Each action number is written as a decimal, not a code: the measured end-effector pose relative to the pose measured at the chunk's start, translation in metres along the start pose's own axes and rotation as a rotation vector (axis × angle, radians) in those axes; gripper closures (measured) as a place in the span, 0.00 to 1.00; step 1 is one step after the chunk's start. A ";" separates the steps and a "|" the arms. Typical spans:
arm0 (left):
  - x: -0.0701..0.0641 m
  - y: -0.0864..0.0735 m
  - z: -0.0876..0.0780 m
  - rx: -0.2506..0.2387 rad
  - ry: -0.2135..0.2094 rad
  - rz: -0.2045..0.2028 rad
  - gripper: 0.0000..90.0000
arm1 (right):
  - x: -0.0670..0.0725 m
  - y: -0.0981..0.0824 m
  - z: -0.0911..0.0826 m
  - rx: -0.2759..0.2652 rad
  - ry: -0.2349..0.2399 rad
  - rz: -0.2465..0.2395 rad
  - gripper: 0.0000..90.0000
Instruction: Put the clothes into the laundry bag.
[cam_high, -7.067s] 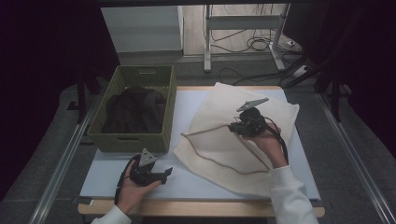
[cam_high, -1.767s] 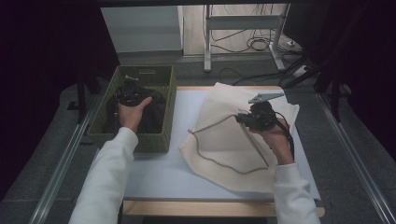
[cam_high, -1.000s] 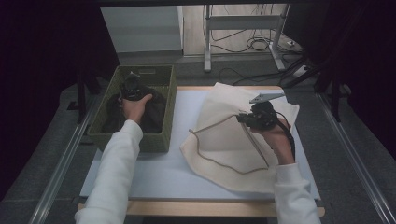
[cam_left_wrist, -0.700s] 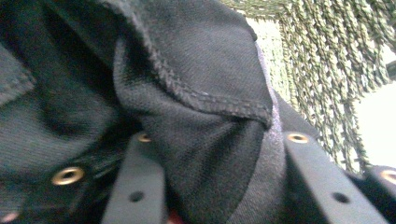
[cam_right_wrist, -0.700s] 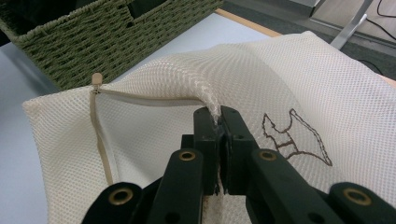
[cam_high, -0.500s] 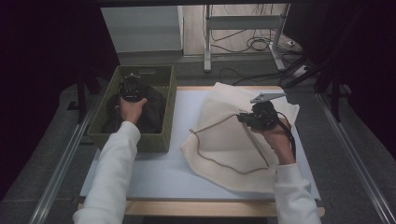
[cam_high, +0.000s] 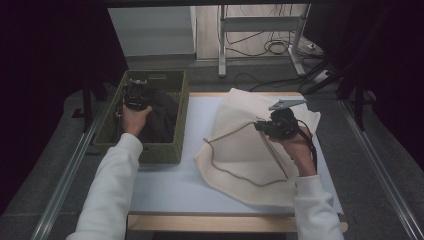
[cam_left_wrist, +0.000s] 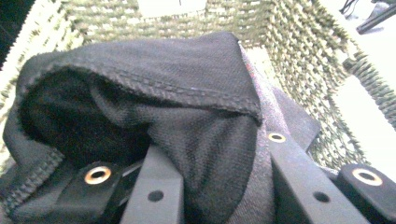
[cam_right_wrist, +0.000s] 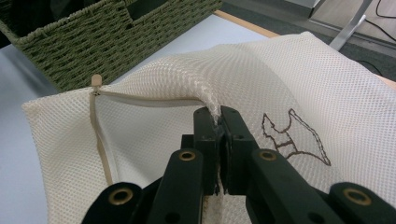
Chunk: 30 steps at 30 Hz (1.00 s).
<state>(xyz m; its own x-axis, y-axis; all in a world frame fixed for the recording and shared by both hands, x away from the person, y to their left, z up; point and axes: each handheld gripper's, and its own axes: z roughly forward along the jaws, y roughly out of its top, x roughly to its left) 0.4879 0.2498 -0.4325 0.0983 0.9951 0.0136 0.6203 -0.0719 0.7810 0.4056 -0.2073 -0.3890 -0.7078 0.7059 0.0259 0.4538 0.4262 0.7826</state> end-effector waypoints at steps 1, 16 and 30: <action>0.001 0.000 -0.002 -0.007 0.000 0.016 0.87 | 0.000 0.000 0.000 0.000 0.000 0.000 0.96; 0.010 0.004 -0.043 -0.137 0.002 0.066 0.87 | 0.000 0.000 0.000 0.000 0.000 -0.001 0.96; 0.023 0.004 -0.076 -0.213 -0.010 0.053 0.88 | 0.001 0.000 0.001 0.001 0.003 -0.003 0.96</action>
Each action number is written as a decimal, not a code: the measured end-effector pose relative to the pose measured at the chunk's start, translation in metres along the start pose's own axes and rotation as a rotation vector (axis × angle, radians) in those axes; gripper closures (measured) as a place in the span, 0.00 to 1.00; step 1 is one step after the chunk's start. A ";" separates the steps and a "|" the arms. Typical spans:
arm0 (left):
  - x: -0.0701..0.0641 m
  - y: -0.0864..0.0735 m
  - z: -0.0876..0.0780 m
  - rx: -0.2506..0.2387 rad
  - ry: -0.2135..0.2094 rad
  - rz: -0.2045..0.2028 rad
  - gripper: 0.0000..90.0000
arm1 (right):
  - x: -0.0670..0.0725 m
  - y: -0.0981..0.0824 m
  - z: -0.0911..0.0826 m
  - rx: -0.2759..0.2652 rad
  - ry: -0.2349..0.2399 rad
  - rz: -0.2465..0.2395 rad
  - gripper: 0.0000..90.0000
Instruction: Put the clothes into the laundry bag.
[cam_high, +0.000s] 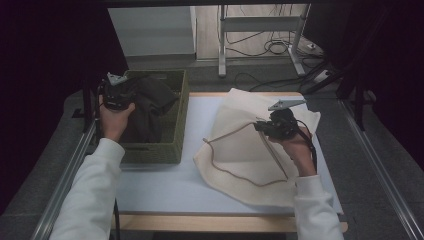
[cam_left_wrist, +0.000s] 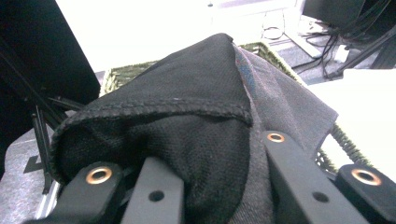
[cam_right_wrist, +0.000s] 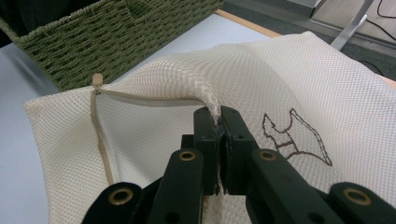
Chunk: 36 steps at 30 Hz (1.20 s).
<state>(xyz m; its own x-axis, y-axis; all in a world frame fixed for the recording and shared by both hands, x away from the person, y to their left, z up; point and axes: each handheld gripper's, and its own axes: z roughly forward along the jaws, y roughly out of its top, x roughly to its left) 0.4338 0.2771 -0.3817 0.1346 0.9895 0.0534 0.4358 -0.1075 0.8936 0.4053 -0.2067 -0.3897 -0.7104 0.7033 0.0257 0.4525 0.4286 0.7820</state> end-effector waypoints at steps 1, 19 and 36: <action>0.000 0.001 -0.002 -0.004 -0.001 -0.003 0.88 | 0.000 0.000 0.000 -0.001 0.000 0.001 0.96; 0.001 0.010 -0.034 -0.096 -0.026 0.003 0.88 | -0.001 0.000 -0.003 -0.009 -0.005 0.000 0.96; 0.005 0.026 -0.064 -0.163 -0.049 0.001 0.88 | -0.001 0.000 -0.004 -0.010 -0.008 0.003 0.96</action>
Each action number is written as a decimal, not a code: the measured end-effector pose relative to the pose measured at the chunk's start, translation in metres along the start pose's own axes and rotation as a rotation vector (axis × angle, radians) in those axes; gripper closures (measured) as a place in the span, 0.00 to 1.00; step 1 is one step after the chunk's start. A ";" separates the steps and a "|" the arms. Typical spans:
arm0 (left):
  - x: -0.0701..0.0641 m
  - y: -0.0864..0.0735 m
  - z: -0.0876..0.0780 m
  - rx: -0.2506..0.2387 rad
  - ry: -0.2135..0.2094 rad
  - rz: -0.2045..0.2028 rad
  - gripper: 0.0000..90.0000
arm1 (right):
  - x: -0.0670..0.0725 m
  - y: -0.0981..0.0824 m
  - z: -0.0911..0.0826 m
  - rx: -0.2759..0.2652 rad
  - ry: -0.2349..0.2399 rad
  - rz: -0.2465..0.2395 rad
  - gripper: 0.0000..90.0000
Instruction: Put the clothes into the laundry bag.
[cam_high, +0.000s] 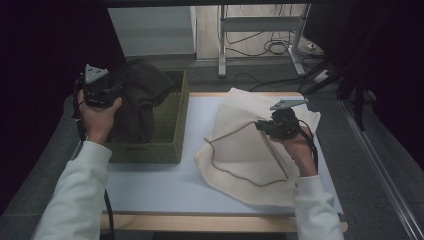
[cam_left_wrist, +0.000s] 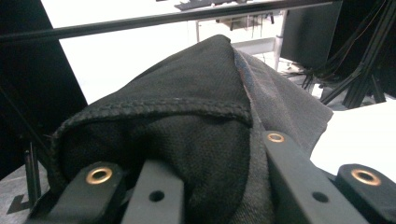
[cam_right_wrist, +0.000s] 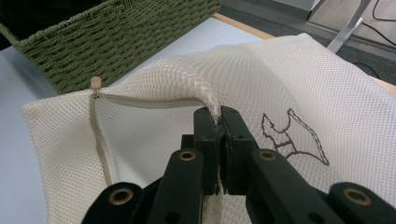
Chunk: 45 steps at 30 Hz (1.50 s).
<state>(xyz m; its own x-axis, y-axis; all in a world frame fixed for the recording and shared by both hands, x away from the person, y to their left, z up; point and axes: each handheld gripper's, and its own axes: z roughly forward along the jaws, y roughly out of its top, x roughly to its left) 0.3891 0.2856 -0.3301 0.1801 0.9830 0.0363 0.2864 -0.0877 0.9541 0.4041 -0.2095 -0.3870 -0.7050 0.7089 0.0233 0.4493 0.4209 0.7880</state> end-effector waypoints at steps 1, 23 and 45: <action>-0.001 0.001 -0.001 -0.003 -0.002 0.001 0.88 | 0.000 0.000 0.000 -0.001 -0.001 -0.004 0.96; -0.006 0.023 -0.025 -0.057 -0.052 -0.004 0.88 | -0.001 0.000 0.000 -0.002 0.000 -0.001 0.96; -0.019 0.033 -0.038 -0.101 -0.108 -0.005 0.88 | -0.001 -0.001 -0.001 -0.006 -0.006 -0.006 0.96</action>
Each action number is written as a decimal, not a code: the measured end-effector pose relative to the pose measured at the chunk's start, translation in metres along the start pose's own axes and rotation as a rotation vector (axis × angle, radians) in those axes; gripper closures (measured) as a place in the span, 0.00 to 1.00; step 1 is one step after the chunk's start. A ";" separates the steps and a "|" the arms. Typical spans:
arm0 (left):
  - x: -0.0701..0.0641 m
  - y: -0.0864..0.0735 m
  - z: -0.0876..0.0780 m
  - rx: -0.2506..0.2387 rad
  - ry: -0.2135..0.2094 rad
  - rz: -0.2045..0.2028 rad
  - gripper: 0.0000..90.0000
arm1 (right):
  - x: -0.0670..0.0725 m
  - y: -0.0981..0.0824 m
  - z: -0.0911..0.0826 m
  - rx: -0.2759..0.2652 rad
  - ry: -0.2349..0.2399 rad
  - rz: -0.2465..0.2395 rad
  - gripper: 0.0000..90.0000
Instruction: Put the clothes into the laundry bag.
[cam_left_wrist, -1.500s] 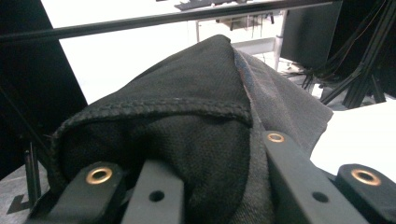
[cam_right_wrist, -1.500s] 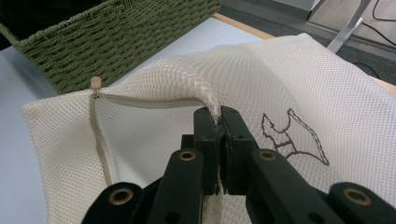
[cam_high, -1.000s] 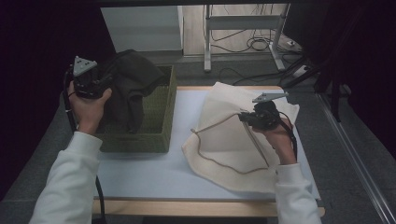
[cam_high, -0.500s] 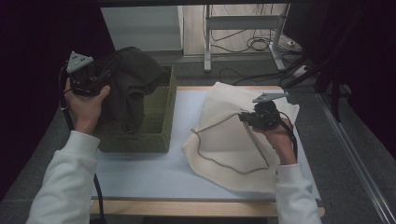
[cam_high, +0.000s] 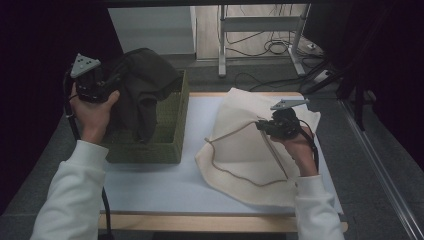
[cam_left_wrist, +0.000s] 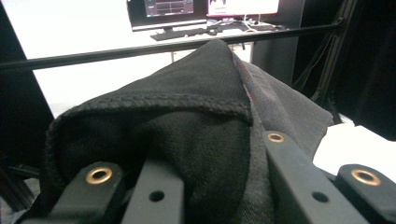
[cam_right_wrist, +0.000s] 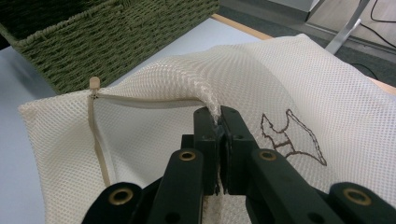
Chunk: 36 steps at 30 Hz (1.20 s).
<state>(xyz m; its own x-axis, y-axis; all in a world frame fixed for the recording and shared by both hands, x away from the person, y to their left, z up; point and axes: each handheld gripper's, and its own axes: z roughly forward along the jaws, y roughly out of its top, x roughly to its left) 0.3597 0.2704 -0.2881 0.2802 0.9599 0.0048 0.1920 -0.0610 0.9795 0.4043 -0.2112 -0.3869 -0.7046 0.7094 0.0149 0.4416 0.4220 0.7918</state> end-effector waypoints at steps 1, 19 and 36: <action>-0.001 0.000 -0.001 -0.006 -0.005 0.003 0.88 | 0.000 0.000 0.000 -0.001 0.000 0.000 0.96; -0.017 0.012 -0.012 -0.040 -0.049 0.026 0.88 | 0.000 0.000 0.000 0.001 0.000 0.003 0.96; -0.030 0.016 -0.025 -0.067 -0.107 0.029 0.88 | -0.002 -0.001 0.001 -0.003 -0.003 0.007 0.96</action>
<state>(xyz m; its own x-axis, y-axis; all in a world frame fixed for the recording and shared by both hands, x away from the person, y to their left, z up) 0.3309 0.2470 -0.2678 0.3846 0.9230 0.0155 0.1198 -0.0665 0.9906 0.4056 -0.2122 -0.3884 -0.6996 0.7143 0.0184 0.4447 0.4151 0.7937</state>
